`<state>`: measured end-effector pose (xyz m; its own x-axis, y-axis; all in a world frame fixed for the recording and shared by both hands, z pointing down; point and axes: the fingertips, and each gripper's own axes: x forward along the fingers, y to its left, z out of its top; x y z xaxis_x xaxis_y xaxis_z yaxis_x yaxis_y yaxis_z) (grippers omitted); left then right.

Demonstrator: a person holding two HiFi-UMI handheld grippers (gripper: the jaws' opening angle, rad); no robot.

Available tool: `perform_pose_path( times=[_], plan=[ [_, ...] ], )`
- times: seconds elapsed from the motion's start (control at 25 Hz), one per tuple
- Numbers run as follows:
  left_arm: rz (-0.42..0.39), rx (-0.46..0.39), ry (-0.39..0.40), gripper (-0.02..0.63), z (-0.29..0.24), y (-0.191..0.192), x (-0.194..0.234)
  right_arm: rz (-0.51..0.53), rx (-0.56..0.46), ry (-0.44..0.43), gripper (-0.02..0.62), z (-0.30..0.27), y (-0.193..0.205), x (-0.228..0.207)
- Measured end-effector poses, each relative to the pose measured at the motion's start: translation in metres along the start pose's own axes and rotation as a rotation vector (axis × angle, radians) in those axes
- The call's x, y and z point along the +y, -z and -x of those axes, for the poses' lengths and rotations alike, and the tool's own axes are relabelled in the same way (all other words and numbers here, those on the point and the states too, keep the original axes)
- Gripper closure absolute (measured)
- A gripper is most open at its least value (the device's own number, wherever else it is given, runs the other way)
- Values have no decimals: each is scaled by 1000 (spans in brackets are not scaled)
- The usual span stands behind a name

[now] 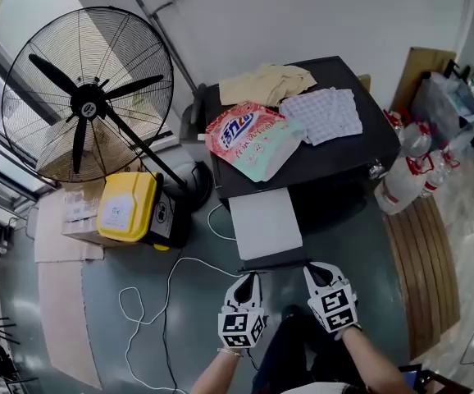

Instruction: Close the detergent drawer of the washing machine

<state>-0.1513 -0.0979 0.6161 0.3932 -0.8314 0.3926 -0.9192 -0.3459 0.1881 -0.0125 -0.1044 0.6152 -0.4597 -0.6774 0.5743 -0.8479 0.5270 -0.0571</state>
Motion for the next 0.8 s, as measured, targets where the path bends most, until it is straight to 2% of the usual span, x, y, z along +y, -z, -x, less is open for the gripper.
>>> perform_pose_path(
  times=[0.8],
  plan=[
    [-38,17,32,591,-2,0,0,-57,-11,24,571,0,-2,-2]
  ],
)
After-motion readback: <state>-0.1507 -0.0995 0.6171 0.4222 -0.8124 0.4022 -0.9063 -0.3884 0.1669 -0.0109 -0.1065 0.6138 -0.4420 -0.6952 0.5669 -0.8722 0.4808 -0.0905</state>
